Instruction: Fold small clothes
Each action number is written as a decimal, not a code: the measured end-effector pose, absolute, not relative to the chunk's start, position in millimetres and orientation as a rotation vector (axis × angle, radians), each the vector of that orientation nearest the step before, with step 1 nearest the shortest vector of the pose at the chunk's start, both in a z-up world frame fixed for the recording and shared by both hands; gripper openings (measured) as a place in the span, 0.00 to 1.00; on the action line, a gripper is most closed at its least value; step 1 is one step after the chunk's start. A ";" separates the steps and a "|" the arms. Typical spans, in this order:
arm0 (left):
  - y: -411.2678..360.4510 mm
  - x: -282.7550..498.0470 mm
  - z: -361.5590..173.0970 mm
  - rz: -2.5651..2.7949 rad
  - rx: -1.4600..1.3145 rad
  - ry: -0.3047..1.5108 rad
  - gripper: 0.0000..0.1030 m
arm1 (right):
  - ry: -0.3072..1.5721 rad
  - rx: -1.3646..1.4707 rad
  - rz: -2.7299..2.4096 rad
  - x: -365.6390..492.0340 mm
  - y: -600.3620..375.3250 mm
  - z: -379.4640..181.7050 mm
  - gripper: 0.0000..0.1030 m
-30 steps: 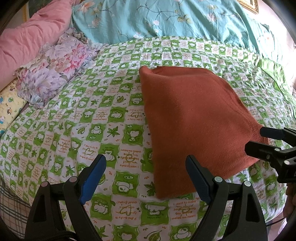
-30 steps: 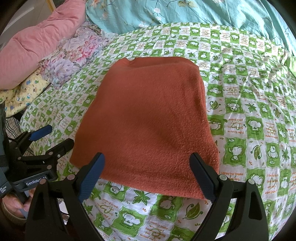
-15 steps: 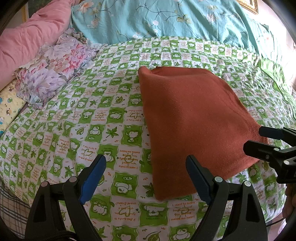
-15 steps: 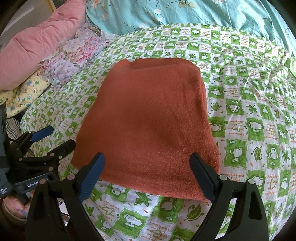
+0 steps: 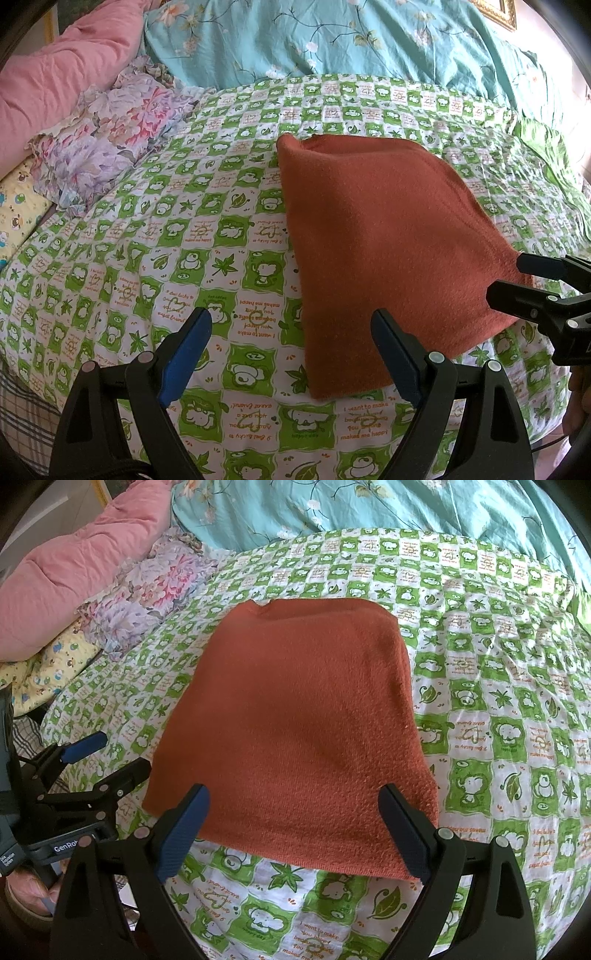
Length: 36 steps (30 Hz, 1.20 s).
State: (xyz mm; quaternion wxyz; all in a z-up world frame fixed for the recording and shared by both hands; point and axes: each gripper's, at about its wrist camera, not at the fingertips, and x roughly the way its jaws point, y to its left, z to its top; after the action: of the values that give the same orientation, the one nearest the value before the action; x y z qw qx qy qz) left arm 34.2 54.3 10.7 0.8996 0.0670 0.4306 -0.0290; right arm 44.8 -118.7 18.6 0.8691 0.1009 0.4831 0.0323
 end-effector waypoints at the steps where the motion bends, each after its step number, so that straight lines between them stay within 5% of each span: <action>1: 54.2 34.2 10.8 -0.059 0.138 0.891 0.86 | 1.011 0.211 0.066 44.5 -118.8 18.6 0.90; 36: 49.7 40.1 13.6 -0.064 0.127 0.888 0.86 | 0.992 0.223 0.059 46.8 -121.3 23.4 0.90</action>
State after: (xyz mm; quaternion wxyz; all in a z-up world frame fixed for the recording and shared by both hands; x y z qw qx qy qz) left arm 40.1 49.7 13.6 0.9005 0.0613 0.4293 -0.0310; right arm 46.8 -121.3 23.4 0.8733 0.1066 0.4746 0.0282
